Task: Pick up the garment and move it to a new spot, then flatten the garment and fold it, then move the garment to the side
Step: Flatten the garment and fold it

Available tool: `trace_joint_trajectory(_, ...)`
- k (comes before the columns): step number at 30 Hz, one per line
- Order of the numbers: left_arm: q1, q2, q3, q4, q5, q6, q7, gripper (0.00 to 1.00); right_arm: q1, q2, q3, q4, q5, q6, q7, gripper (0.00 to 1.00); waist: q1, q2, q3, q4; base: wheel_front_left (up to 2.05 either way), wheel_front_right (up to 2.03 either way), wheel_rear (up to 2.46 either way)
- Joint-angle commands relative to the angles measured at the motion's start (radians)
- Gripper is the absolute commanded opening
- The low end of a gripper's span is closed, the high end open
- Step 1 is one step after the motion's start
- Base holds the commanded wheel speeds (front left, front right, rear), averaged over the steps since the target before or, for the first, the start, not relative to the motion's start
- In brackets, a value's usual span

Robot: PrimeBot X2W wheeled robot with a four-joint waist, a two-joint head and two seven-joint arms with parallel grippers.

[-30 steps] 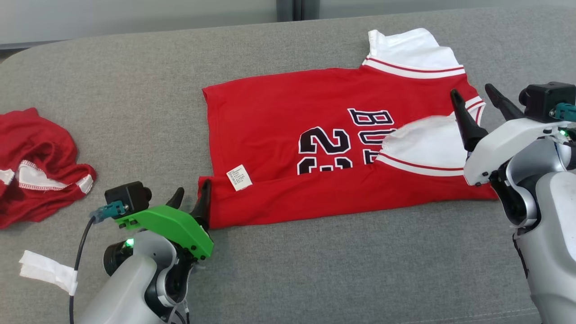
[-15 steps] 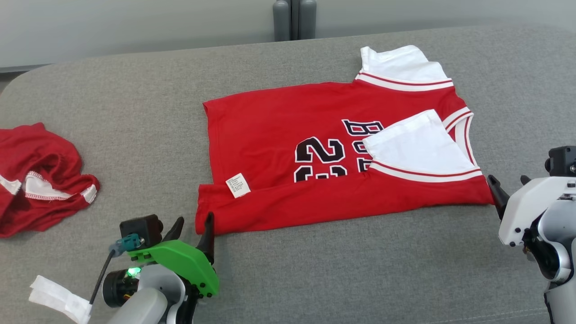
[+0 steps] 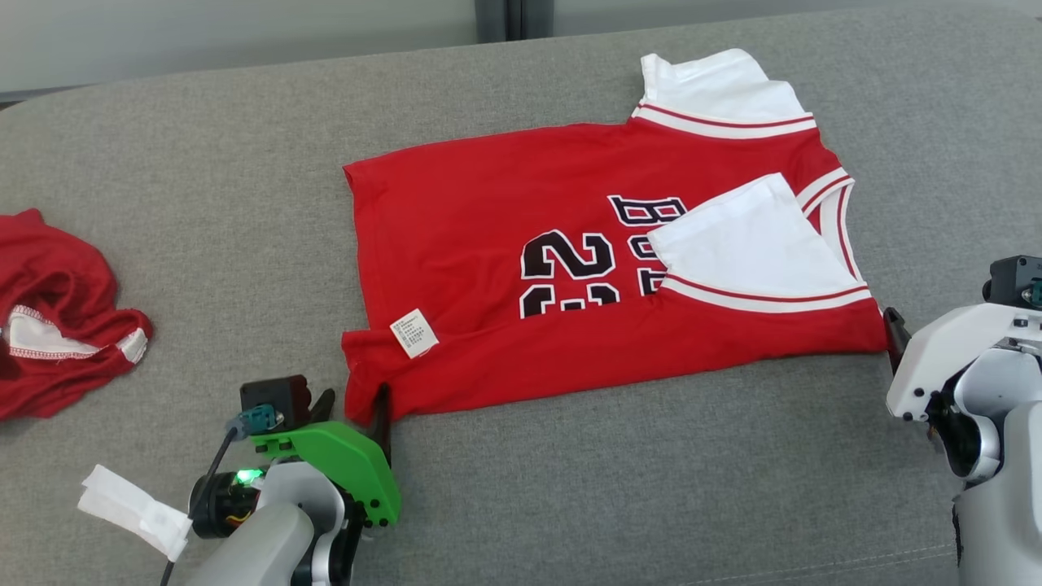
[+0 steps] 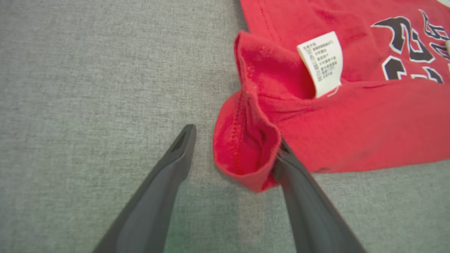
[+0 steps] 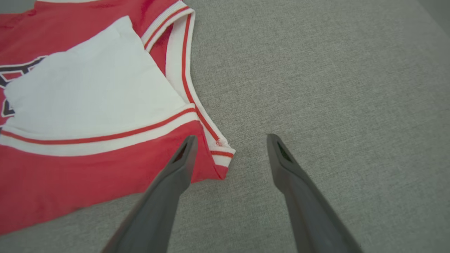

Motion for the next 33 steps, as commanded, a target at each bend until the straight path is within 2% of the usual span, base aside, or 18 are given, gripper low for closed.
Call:
trace_joint_trajectory(1, -0.016, -0.004, -0.003, 0.011, 0.008, 0.0, 0.006, 1.0, -0.02, 0.007, -0.003, 0.02, -0.013, 0.0, 0.001, 1.0, 0.0, 0.0, 0.016, 0.004, 0.0, 0.0, 0.0)
trace_joint_trajectory(12, -0.034, -0.025, -0.019, 0.065, -0.006, -0.029, 0.022, 1.0, -0.056, 0.02, 0.018, 0.165, 0.006, 0.0, 0.058, 1.0, 0.0, 0.0, 0.052, 0.025, 0.0, 0.0, 0.0)
trace_joint_trajectory(13, -0.03, -0.027, -0.023, 0.07, -0.013, -0.035, 0.031, 1.0, -0.056, 0.019, 0.019, 0.169, 0.009, 0.0, 0.058, 0.5, 0.0, 0.0, 0.052, 0.026, 0.0, 0.0, 0.0)
trace_joint_trajectory(14, -0.026, -0.03, -0.028, 0.074, -0.017, -0.041, 0.04, 0.45, -0.056, 0.016, 0.018, 0.171, 0.011, 0.0, 0.054, 0.11, 0.0, 0.0, 0.052, 0.027, 0.0, 0.0, 0.0)
trace_joint_trajectory(15, -0.019, -0.034, -0.033, 0.08, -0.025, -0.05, 0.054, 0.0, -0.052, 0.013, 0.019, 0.172, 0.016, 0.0, 0.051, 0.0, 0.0, 0.0, 0.049, 0.029, 0.0, 0.0, 0.0)
trace_joint_trajectory(19, 0.01, -0.038, -0.041, 0.081, -0.055, -0.073, 0.086, 0.0, -0.025, 0.004, 0.008, 0.14, 0.04, -0.001, 0.033, 0.0, 0.0, 0.0, 0.026, 0.033, 0.0, 0.0, 0.0)
trace_joint_trajectory(23, 0.036, -0.011, -0.044, 0.057, -0.066, -0.076, 0.108, 0.0, 0.02, 0.012, -0.008, 0.07, 0.073, -0.001, 0.05, 0.0, 0.0, 0.0, -0.006, 0.039, 0.0, 0.0, 0.0)
trace_joint_trajectory(28, 0.072, 0.03, -0.034, -0.012, -0.082, -0.054, 0.136, 0.0, 0.115, 0.027, -0.027, -0.056, 0.105, -0.001, 0.117, 0.0, 0.0, 0.0, -0.04, 0.041, 0.0, 0.0, 0.0)
trace_joint_trajectory(33, 0.123, 0.079, -0.028, -0.11, -0.099, -0.009, 0.174, 0.0, 0.196, 0.038, -0.049, -0.154, 0.111, -0.001, 0.168, 0.0, 0.0, 0.0, -0.057, 0.037, 0.0, 0.0, 0.0)
